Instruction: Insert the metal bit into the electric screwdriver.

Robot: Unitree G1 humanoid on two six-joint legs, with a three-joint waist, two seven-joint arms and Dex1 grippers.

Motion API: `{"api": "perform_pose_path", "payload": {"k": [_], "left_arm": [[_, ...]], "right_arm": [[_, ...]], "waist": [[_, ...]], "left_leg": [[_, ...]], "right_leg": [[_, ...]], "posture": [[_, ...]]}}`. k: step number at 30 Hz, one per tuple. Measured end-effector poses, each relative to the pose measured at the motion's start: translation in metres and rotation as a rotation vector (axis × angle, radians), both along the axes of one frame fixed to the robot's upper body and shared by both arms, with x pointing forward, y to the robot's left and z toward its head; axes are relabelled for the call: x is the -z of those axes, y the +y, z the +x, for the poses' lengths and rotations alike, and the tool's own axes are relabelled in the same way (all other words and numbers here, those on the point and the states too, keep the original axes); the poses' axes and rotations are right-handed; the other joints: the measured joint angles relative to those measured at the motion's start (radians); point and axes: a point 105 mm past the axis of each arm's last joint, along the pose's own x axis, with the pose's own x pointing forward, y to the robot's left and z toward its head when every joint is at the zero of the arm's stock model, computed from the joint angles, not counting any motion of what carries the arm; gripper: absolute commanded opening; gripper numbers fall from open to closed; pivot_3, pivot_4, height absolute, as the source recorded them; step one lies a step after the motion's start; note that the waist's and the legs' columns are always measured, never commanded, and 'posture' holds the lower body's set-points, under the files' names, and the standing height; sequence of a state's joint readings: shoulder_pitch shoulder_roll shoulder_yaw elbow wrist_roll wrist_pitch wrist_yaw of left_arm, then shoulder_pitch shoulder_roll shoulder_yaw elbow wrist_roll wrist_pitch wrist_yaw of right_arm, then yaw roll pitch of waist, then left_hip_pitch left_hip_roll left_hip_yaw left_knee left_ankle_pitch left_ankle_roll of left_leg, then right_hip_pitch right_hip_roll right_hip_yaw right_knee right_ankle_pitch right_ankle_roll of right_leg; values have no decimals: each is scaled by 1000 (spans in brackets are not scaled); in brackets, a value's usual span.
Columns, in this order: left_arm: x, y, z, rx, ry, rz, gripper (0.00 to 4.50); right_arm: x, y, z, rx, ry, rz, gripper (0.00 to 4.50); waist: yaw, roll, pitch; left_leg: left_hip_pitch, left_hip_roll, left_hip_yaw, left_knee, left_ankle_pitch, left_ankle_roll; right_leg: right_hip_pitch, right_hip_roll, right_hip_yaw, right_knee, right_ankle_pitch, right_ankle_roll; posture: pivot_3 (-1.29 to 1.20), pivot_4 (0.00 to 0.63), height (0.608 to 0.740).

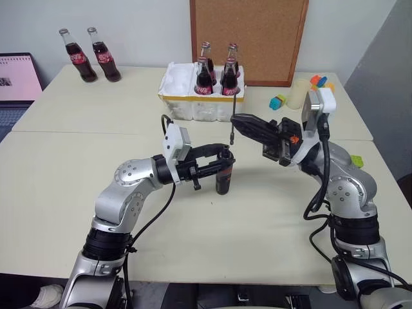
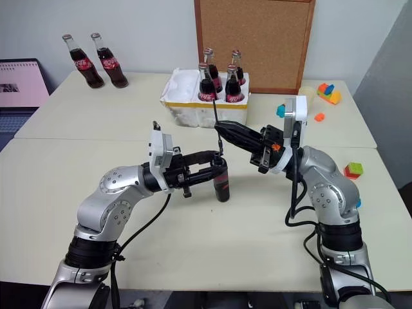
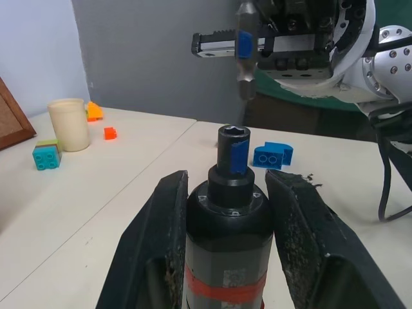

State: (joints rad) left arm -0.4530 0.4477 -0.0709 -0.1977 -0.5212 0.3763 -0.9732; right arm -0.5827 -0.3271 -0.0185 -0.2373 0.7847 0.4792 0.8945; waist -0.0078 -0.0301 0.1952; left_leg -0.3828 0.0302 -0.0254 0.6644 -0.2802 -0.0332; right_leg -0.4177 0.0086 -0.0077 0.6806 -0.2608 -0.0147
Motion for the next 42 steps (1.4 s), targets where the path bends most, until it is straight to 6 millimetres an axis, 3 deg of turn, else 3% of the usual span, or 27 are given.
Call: {"api": "perform_pose_path", "payload": {"k": [9,20,42], "left_arm": [[0,1,0,2,-2,5,1533],[0,1,0,9,0,11,1533],[-1,0,0,4,14,13,1533]], "right_arm": [[-7,8,-4,-31,-59,7,0],[-3,12,-4,-37,-56,-11,0],[5,7,0,-18,-50,-43,0]], "waist": [[1,0,0],[1,0,0],[1,0,0]], "left_leg": [[0,0,0,0,0,0],[0,0,0,0,0,0],[0,0,0,0,0,0]], "right_leg": [[0,0,-1,0,0,0],[0,0,0,0,0,-1],[0,0,0,0,1,-1]], "posture": [[0,150,740],[0,150,740],[0,150,740]]}}
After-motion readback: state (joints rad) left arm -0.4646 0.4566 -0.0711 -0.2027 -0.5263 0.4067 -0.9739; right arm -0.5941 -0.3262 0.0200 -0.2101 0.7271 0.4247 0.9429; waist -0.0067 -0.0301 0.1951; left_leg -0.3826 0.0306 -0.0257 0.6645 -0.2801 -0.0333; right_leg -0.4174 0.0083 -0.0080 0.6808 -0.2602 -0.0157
